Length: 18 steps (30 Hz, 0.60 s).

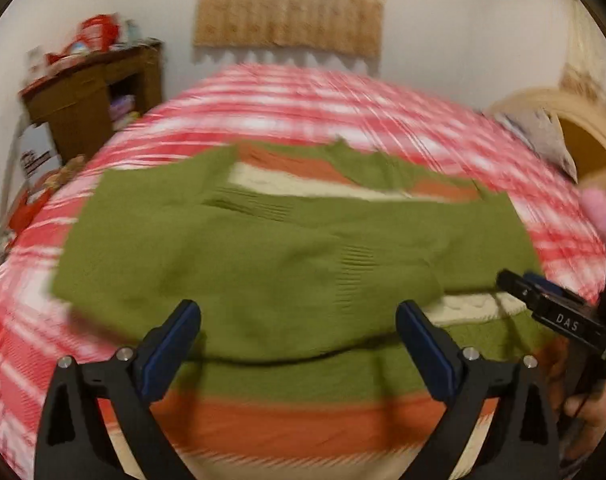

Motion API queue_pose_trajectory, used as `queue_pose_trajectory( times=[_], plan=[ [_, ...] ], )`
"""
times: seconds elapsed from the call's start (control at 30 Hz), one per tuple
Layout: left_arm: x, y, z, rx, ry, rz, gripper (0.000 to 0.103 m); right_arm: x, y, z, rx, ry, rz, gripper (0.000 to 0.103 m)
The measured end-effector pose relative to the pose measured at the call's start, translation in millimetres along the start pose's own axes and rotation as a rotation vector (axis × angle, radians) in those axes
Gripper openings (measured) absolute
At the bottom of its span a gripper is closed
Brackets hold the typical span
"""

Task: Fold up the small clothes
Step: 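Lay the sleeve across the sweater body with the left gripper and release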

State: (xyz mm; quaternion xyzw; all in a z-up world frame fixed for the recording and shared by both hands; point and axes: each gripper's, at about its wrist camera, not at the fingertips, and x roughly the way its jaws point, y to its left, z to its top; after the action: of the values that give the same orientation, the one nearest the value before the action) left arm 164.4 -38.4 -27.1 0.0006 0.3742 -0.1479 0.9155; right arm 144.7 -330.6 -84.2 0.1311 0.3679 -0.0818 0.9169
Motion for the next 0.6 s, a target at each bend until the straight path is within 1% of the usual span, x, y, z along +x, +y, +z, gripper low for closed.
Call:
queue_pose_trajectory(
  times=[0.1, 0.17, 0.23, 0.3, 0.33, 0.37, 0.4, 0.43, 0.5, 0.53, 0.6],
  plan=[
    [-15.5, 34.0, -9.0, -0.054, -0.046, 0.111, 0.1, 0.0, -0.6, 0.2, 0.0, 0.003, -0.001, 0.077],
    [-19.2, 57.0, -17.3, -0.113, -0.063, 0.176, 0.1, 1.3, -0.4, 0.7, -0.003, 0.009, -0.006, 0.077],
    [-14.0, 73.1, -28.4, -0.17, -0.05, 0.201, 0.1, 4.4, 4.2, 2.6, -0.023, 0.028, -0.037, 0.077],
    [-3.5, 81.9, -40.4, -0.212, -0.008, 0.205, 0.098, 7.6, 16.3, 7.4, -0.062, 0.071, -0.103, 0.077],
    [-4.1, 80.6, -42.9, -0.214, -0.022, 0.2, 0.098, 3.8, 24.7, 10.2, -0.059, 0.076, -0.1, 0.077],
    [-9.5, 78.0, -44.0, -0.211, -0.049, 0.19, 0.099, -5.5, 34.3, 11.8, -0.036, 0.047, -0.008, 0.077],
    [-10.7, 77.1, -44.4, -0.211, -0.056, 0.172, 0.1, -11.3, 40.3, 12.2, -0.022, 0.028, 0.053, 0.077],
    [-8.3, 76.5, -45.2, -0.209, -0.052, 0.163, 0.1, -19.0, 57.0, 13.7, -0.017, 0.002, 0.124, 0.077],
    [-6.0, 73.1, -47.2, -0.198, -0.043, 0.182, 0.1, -20.2, 79.9, 16.2, -0.039, 0.001, 0.145, 0.077],
    [-7.0, 71.1, -47.5, -0.192, -0.045, 0.187, 0.101, -13.8, 95.6, 17.3, -0.045, 0.021, 0.177, 0.077],
    [-6.9, 69.4, -46.8, -0.189, -0.044, 0.185, 0.102, -0.8, 112.4, 15.4, -0.055, 0.055, 0.21, 0.077]
  ],
)
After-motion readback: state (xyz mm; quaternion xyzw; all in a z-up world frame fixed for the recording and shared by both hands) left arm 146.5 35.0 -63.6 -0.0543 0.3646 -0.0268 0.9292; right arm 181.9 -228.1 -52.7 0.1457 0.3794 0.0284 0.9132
